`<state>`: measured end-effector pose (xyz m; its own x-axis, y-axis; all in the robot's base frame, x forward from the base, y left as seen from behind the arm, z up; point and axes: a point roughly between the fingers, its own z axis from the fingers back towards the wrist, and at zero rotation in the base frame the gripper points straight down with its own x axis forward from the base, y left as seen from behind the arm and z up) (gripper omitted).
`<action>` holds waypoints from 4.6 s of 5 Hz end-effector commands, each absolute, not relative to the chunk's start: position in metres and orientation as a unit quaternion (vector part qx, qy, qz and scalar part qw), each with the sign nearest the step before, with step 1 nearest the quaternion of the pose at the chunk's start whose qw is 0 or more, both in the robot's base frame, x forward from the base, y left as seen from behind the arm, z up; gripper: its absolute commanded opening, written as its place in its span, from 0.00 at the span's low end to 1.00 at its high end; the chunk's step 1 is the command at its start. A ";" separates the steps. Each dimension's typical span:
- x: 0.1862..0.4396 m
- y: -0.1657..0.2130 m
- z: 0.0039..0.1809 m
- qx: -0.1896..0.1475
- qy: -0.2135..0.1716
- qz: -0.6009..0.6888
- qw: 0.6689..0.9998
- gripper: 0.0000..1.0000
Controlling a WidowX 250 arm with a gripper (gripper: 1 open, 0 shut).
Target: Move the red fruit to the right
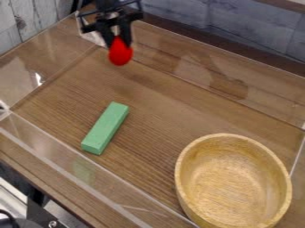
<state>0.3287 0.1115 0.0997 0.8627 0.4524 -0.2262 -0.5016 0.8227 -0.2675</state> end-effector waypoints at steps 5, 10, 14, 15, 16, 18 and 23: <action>0.344 -0.046 0.086 -0.108 0.074 0.042 0.990 0.00; 0.347 -0.042 0.048 -0.075 0.054 0.039 0.995 0.00; 0.356 -0.026 0.042 -0.056 0.050 0.030 0.997 1.00; 0.353 -0.022 0.062 -0.061 0.040 0.047 0.996 1.00; 0.350 -0.018 0.067 -0.065 0.030 0.051 0.996 1.00; 0.342 -0.012 0.092 -0.079 0.009 0.065 0.995 1.00; 0.350 -0.021 0.083 -0.069 0.047 -0.080 0.993 0.00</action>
